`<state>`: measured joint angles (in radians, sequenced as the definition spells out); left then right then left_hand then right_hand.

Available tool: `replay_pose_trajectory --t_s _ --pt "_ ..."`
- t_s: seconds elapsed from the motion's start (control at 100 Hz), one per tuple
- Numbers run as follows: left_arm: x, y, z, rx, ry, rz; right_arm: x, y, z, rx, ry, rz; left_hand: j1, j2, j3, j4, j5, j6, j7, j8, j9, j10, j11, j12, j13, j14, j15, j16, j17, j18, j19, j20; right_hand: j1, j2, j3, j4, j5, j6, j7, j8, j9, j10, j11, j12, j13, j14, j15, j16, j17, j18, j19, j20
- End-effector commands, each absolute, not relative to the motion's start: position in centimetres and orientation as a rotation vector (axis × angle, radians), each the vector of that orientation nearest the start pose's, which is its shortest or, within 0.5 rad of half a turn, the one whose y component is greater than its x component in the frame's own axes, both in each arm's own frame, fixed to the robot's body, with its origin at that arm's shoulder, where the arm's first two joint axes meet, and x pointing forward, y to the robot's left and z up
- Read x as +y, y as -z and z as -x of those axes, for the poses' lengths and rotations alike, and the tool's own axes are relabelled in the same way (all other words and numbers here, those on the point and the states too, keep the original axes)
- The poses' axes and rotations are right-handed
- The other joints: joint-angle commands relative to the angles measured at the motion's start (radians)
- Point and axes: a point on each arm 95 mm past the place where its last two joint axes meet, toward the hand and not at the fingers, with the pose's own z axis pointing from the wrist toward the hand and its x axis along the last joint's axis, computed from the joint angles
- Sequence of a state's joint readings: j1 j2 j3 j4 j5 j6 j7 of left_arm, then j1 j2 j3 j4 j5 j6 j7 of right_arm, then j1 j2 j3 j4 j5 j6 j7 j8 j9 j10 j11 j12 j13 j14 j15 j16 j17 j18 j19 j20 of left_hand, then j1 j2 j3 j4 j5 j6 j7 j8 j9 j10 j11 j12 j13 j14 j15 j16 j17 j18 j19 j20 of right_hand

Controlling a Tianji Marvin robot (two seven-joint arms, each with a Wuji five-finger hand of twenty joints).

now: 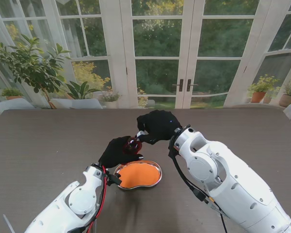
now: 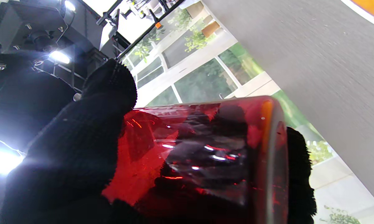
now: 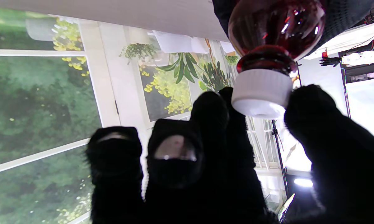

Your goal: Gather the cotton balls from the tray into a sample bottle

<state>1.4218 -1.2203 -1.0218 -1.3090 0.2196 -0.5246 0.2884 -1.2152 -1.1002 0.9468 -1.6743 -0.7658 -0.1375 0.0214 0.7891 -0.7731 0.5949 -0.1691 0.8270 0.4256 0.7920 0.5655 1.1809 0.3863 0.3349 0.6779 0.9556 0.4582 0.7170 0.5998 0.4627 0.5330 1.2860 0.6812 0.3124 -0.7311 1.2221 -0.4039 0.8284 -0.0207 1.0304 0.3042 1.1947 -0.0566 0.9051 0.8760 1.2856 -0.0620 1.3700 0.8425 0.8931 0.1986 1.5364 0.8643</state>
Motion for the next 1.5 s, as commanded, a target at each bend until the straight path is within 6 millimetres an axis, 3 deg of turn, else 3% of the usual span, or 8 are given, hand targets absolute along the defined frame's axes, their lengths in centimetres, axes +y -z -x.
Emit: replay_pose_trajectory --t_s 0.0,0.25,0.52,0.65,0.74,0.95,1.2,1.49 --pt "-6.96 33.94 -41.29 0.870 2.509 1.597 11.49 21.06 -43.59 1.612 -1.949 -0.908 0.156 0.216 0.138 0.012 0.129 -0.237 0.073 0.019 0.060 -0.101 0.004 0.004 0.001 0.012 0.018 0.010 -0.037 -0.029 0.002 -0.001 0.012 0.034 -0.004 0.054 0.094 -0.072 0.140 0.054 0.035 0.005 0.003 -0.004 0.034 -0.014 0.042 0.011 0.013 0.001 0.052 0.010" --pt "-7.12 33.83 -41.42 0.864 2.518 1.589 11.44 21.13 -43.74 1.617 -1.935 -0.922 0.157 0.218 0.137 0.012 0.127 -0.235 0.071 0.018 0.059 -0.100 0.003 0.002 0.001 0.012 0.018 0.010 -0.038 -0.028 0.002 -0.001 -0.026 0.061 -0.026 0.070 0.155 -0.079 0.114 0.079 0.072 0.007 0.008 -0.005 0.034 -0.009 0.064 0.020 0.024 0.011 0.058 0.012" --pt "-7.31 33.75 -41.52 0.863 2.525 1.586 11.43 21.20 -43.88 1.629 -1.925 -0.935 0.158 0.218 0.137 0.012 0.127 -0.234 0.070 0.018 0.060 -0.100 0.003 0.001 -0.001 0.014 0.018 0.010 -0.039 -0.028 0.001 -0.001 -0.080 0.105 -0.050 0.120 0.236 -0.075 0.070 0.128 0.126 0.009 0.002 0.001 0.033 -0.004 0.095 0.031 0.036 0.021 0.067 0.012" --pt "-7.40 33.74 -41.54 0.863 2.528 1.586 11.50 21.23 -43.94 1.631 -1.920 -0.939 0.157 0.218 0.136 0.012 0.127 -0.236 0.071 0.018 0.059 -0.101 0.003 0.000 0.000 0.011 0.018 0.010 -0.039 -0.028 0.001 -0.001 -0.103 0.125 -0.060 0.163 0.272 -0.075 0.050 0.167 0.151 0.010 0.001 0.008 0.033 -0.006 0.108 0.037 0.045 0.026 0.071 0.012" --pt "-7.41 33.72 -41.55 0.863 2.529 1.584 11.56 21.24 -43.98 1.634 -1.914 -0.938 0.157 0.218 0.136 0.012 0.127 -0.237 0.071 0.019 0.059 -0.102 0.004 0.000 0.000 0.013 0.018 0.010 -0.039 -0.028 0.001 -0.001 -0.119 0.143 -0.070 0.219 0.308 -0.075 0.022 0.254 0.178 0.010 0.002 0.015 0.033 -0.007 0.125 0.044 0.054 0.028 0.076 0.010" --pt "-7.47 33.68 -41.56 0.859 2.532 1.581 11.67 21.33 -44.07 1.633 -1.900 -0.940 0.157 0.217 0.138 0.012 0.127 -0.238 0.071 0.019 0.061 -0.101 0.005 0.001 0.000 0.013 0.017 0.010 -0.039 -0.028 0.001 -0.001 -0.134 0.177 -0.092 0.226 0.377 -0.074 0.017 0.287 0.241 0.022 0.004 0.017 0.032 0.007 0.168 0.061 0.076 0.048 0.087 0.011" --pt "-7.52 33.68 -41.53 0.859 2.535 1.581 11.62 21.39 -44.17 1.631 -1.893 -0.938 0.155 0.217 0.138 0.012 0.128 -0.238 0.072 0.019 0.060 -0.102 0.005 0.000 0.001 0.012 0.018 0.010 -0.038 -0.028 0.001 -0.001 -0.183 0.316 -0.131 0.238 0.428 -0.074 -0.013 0.301 0.248 0.039 0.030 0.019 0.030 0.041 0.177 0.063 0.073 0.057 0.092 0.012" --pt "-7.52 33.66 -41.48 0.859 2.533 1.582 11.54 21.45 -44.24 1.643 -1.881 -0.925 0.155 0.218 0.139 0.012 0.128 -0.237 0.071 0.018 0.059 -0.098 0.004 -0.001 0.002 0.014 0.018 0.010 -0.038 -0.028 0.001 -0.001 -0.218 0.373 -0.176 0.241 0.456 -0.077 -0.054 0.294 0.249 0.051 0.023 -0.009 0.029 0.059 0.158 0.054 0.054 0.058 0.083 0.014"
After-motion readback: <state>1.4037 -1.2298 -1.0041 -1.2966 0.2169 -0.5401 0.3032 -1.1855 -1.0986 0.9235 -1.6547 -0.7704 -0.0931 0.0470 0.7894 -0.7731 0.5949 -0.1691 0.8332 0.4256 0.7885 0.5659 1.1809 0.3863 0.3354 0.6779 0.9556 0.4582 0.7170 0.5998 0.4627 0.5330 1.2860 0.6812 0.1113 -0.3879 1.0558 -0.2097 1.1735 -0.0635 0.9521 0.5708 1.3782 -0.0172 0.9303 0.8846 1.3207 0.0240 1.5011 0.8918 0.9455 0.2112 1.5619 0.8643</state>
